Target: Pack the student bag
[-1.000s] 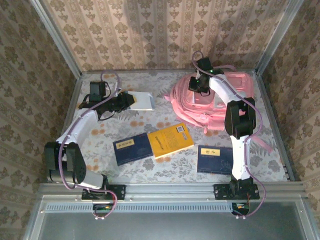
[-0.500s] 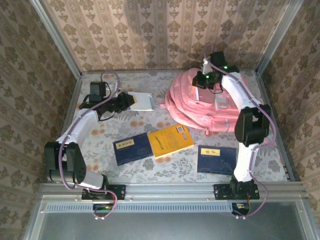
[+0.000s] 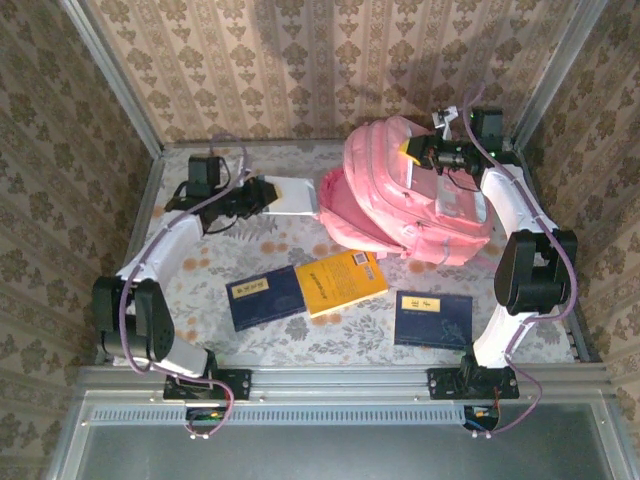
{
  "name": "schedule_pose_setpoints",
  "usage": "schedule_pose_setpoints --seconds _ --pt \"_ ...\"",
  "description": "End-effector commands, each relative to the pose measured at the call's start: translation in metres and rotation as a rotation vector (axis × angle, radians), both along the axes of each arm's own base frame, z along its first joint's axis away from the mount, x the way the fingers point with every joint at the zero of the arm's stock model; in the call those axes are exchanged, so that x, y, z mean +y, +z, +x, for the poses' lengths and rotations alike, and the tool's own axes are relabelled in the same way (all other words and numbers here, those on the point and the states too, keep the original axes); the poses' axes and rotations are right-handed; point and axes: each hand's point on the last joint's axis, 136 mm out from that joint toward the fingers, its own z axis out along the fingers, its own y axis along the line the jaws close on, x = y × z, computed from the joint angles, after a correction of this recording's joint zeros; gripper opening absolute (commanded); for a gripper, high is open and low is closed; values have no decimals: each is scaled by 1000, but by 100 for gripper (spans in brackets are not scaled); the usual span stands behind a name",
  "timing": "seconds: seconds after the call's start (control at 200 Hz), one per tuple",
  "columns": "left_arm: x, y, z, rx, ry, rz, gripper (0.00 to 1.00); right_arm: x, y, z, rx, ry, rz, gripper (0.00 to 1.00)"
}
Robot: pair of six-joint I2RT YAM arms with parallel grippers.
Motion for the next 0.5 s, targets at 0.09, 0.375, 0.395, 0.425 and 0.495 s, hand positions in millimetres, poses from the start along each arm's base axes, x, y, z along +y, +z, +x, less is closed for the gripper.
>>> schedule_pose_setpoints --seconds 0.09,0.375,0.395,0.425,0.495 --pt "-38 15 34 -24 -50 -53 0 8 82 -29 -232 134 105 0" --pt "-120 2 57 35 -157 -262 0 7 91 -29 -231 115 133 0" --pt "-125 3 57 35 -164 -273 0 7 92 -29 -229 114 135 0" --pt "-133 3 58 36 -174 -291 0 7 92 -28 -228 112 137 0" --pt "-148 4 59 38 -195 -330 0 7 91 -27 -225 105 140 0"
